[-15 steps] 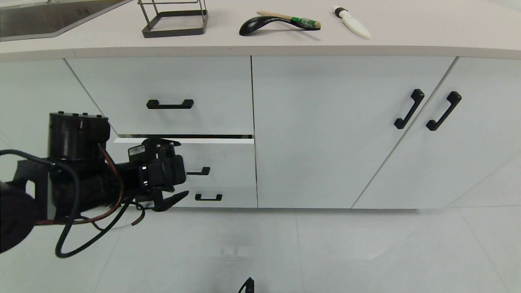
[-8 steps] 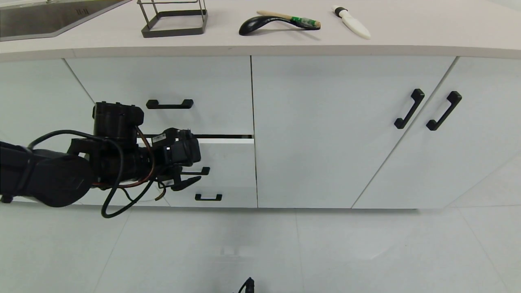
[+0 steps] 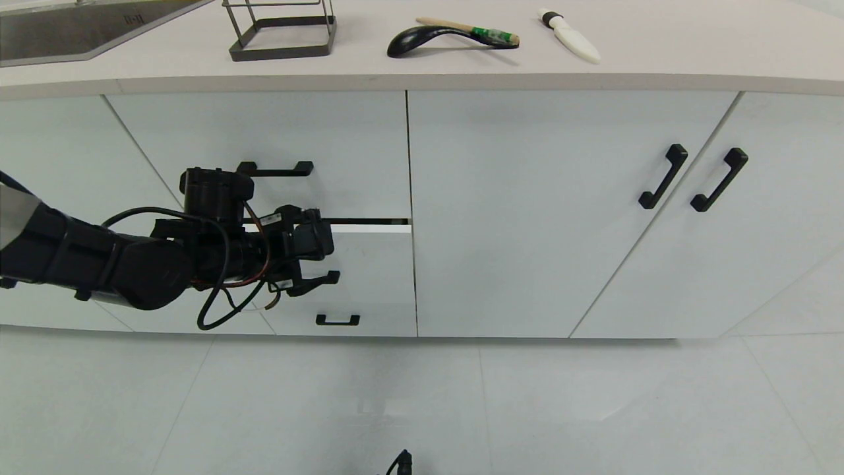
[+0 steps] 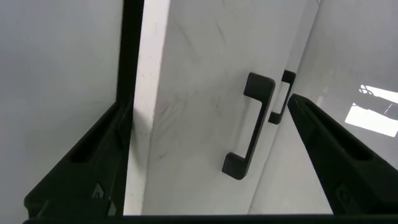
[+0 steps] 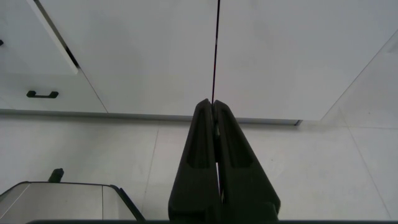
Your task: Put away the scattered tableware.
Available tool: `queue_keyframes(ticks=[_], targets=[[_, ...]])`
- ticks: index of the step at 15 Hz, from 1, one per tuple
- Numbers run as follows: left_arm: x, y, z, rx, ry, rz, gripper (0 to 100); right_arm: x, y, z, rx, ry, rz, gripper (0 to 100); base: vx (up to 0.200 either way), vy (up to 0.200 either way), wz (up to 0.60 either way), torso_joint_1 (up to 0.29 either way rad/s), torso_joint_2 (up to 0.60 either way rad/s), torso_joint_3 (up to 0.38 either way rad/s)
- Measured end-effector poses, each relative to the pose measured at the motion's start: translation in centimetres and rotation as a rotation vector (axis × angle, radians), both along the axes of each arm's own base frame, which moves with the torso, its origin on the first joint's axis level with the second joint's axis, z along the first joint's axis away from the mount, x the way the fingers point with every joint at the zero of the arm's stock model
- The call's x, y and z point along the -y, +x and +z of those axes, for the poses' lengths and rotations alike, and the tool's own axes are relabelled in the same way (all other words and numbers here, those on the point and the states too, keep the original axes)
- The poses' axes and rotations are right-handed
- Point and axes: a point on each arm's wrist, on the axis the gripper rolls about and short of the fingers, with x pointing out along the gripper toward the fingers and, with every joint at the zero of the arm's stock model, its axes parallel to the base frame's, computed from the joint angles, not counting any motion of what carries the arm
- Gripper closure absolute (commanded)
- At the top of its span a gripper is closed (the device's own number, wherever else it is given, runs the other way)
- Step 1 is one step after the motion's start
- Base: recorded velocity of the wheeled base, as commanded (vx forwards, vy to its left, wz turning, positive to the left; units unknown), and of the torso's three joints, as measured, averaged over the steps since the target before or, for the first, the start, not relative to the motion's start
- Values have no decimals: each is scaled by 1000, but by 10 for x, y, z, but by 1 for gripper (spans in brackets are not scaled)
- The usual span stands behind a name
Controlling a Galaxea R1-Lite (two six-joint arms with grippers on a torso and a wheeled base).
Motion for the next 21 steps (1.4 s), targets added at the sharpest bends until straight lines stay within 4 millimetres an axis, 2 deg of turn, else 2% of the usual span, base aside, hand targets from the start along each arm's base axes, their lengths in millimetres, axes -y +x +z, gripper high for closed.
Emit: queue_keyframes(ticks=[5, 8, 11, 16, 18, 21], targets=[[-6, 10, -8, -11, 16, 16, 0, 0, 0, 0, 0, 0, 0, 100, 0, 0, 0, 0, 0, 0], [-8, 10, -11, -18, 17, 20, 0, 0, 0, 0, 0, 0, 0, 100, 0, 0, 0, 0, 0, 0], [-10, -1, -14, -37, 22, 21, 0, 0, 0, 0, 0, 0, 0, 100, 0, 0, 0, 0, 0, 0], [-17, -39, -9, -66, 27, 23, 0, 0, 0, 0, 0, 0, 0, 100, 0, 0, 0, 0, 0, 0], [-16, -45, -5, -56, 25, 15, 0, 0, 0, 0, 0, 0, 1, 100, 0, 0, 0, 0, 0, 0], [-10, -50, -11, -81, 31, -9, 0, 0, 0, 0, 0, 0, 0, 100, 0, 0, 0, 0, 0, 0]])
